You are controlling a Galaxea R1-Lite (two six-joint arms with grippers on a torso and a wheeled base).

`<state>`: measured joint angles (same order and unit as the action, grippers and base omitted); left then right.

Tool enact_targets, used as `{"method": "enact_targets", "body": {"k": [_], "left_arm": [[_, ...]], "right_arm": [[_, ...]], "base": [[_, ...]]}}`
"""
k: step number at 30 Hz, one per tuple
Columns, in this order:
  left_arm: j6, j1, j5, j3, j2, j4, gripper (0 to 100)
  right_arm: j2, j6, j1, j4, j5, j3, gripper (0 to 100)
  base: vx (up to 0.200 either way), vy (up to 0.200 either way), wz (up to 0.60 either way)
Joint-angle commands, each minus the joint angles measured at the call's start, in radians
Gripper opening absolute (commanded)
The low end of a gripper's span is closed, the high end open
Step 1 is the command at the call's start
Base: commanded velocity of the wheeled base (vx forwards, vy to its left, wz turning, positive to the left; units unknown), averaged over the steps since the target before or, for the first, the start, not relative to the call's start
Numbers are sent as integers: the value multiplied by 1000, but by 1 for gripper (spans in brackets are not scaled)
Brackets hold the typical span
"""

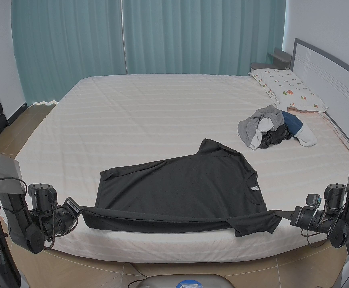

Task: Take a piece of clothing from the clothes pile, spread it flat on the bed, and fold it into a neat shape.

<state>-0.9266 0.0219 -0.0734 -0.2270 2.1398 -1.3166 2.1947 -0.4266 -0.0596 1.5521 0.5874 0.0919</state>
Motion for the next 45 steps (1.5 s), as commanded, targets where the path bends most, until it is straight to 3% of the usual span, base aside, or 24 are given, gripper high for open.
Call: {"method": "enact_targets", "body": {"k": [1,19,25,32,45], "left_arm": [[2,1,0,-11,-9,-1,0],[-5,1,15,-115,107,-1,0],[-5,3,17,-186,161,2,0],[-3,15,70,-268,227,13,0],[-1,32,80,-287,238,14,0]], "right_arm": [[2,-1,1,9,0,6,0],[99,0,44,-4,-1,189,0],[160,-1,44,-95,-3,322,0],[218,-6,67,-196,-69,470,0],[247,-29,72,-188,-77,540,0]], "base": [[0,0,0],[0,0,0],[0,0,0],[0,0,0],[0,0,0]]}}
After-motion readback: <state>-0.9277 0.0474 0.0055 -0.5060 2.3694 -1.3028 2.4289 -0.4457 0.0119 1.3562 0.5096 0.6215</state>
